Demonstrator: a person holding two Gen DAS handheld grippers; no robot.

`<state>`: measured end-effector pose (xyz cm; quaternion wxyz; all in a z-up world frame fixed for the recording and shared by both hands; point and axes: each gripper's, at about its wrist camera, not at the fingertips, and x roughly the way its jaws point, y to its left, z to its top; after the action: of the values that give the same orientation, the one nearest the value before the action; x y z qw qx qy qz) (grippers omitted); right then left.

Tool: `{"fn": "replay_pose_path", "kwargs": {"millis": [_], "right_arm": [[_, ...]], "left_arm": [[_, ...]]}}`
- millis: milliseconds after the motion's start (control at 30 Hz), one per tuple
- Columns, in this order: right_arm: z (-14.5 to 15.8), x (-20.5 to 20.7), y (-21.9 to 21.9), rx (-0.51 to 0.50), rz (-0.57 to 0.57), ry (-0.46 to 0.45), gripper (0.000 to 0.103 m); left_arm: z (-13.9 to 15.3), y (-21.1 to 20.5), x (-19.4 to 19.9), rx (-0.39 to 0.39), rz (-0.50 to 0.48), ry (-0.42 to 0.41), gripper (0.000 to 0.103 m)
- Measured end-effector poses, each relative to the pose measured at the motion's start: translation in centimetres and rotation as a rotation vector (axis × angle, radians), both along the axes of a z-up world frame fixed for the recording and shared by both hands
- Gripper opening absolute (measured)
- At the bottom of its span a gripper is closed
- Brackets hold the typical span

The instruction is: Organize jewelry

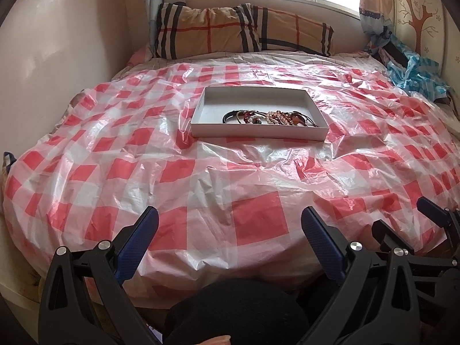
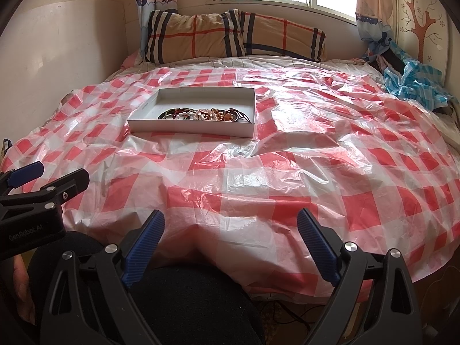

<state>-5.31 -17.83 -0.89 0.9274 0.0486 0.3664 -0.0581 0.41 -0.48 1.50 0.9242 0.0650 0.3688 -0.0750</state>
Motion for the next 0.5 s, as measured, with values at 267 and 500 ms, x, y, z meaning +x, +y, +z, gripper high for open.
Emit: {"fn": "replay_pose_path", "kwargs": {"millis": [267,500], "right_arm": [[0.00,0.01,-0.02,0.000,0.000,0.000,0.090],[0.01,0.01,-0.02,-0.001,0.000,0.000,0.090]], "left_arm": [[-0.01,-0.05,-0.08,-0.004,0.004,-0.002,0.095],[0.34,0.15,-0.16,-0.009,0.007,-0.013,0.095]]}}
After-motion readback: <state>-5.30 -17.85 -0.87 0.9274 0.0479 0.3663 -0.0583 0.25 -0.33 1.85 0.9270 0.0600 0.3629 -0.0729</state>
